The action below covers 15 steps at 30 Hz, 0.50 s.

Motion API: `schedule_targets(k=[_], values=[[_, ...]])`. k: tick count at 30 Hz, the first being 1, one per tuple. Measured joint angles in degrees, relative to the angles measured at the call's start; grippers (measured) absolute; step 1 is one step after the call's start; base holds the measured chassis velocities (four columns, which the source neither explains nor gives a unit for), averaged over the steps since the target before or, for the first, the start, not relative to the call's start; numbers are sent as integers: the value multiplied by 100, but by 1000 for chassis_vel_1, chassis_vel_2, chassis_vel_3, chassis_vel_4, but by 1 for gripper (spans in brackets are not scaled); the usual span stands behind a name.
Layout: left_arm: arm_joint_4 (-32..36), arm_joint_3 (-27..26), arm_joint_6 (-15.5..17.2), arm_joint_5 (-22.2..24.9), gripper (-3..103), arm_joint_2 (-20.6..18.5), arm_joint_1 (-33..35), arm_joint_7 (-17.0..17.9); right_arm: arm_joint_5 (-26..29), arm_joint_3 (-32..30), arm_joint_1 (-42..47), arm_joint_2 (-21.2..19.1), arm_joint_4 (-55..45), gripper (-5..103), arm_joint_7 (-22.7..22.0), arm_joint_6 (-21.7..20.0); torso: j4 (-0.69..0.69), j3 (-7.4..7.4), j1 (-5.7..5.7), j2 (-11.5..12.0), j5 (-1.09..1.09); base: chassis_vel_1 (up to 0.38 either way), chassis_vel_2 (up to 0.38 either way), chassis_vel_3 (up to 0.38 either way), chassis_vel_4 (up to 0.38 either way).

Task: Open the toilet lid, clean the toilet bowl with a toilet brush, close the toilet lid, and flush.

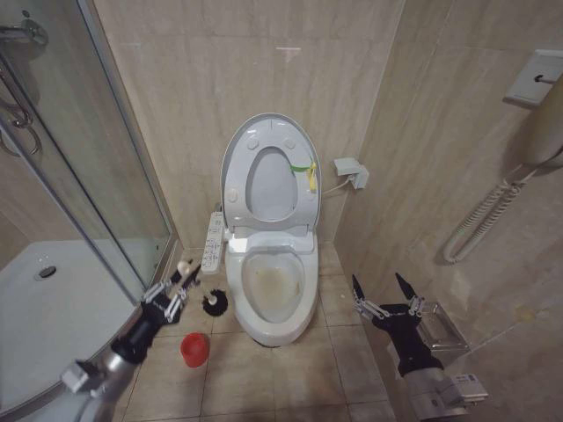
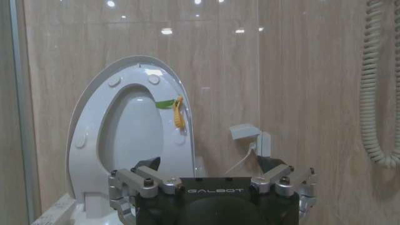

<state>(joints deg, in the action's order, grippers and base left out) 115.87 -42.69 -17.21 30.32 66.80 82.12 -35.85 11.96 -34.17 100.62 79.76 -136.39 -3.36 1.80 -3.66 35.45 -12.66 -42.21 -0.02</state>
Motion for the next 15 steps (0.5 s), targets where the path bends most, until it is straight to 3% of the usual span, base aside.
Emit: schedule_targets(k=[5, 10, 15], values=[[-574, 293, -22, 332, 21, -603, -638, -98, 0, 0, 0, 0, 0, 100, 0, 0, 0, 0, 0, 0, 0, 0, 0, 0, 0], [-1022, 517, -66, 443, 21, -818, -1073, -157, 0, 0, 0, 0, 0, 100, 0, 0, 1, 0, 0, 0, 0, 0, 0, 0, 0], [-1788, 1098, -148, 512, 21, -1142, -1944, -272, 0, -1, 0, 0, 0, 100, 0, 0, -1, 0, 0, 1, 0, 0, 0, 0, 0]])
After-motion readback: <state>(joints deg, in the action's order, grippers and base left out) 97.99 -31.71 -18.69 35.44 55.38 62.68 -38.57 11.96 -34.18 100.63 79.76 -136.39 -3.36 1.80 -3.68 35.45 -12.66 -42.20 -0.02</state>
